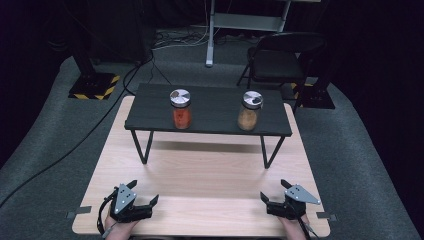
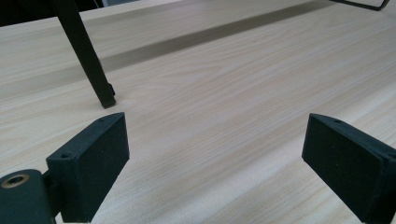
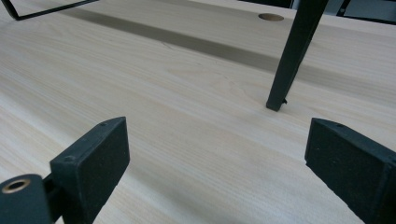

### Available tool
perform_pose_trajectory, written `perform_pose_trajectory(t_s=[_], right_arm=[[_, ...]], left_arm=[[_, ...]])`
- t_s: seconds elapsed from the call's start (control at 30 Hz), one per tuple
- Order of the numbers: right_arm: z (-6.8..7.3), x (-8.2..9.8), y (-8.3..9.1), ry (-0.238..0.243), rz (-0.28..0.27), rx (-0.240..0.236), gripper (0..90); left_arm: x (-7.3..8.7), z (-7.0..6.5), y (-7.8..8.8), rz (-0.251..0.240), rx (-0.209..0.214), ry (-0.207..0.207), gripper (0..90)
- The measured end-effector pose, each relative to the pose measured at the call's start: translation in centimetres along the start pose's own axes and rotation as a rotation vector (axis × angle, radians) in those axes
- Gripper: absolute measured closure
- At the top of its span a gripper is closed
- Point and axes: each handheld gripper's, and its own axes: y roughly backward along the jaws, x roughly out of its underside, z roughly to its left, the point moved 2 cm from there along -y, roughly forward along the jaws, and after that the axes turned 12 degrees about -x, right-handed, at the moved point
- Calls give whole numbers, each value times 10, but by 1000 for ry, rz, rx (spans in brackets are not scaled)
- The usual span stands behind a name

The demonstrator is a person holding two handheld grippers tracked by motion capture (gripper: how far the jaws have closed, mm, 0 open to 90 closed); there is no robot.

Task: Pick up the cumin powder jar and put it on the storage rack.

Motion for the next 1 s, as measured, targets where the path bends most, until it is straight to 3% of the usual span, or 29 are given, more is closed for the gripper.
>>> perform_pose_trajectory(t_s=[0.3, 1.0], right_arm=[[3, 10, 11, -14, -42, 25, 65], [4, 7, 11, -27, -22, 20, 69]], left_arm=[[1, 3, 0, -4, 15, 5, 70], [0, 2, 0, -1, 15, 3, 70]])
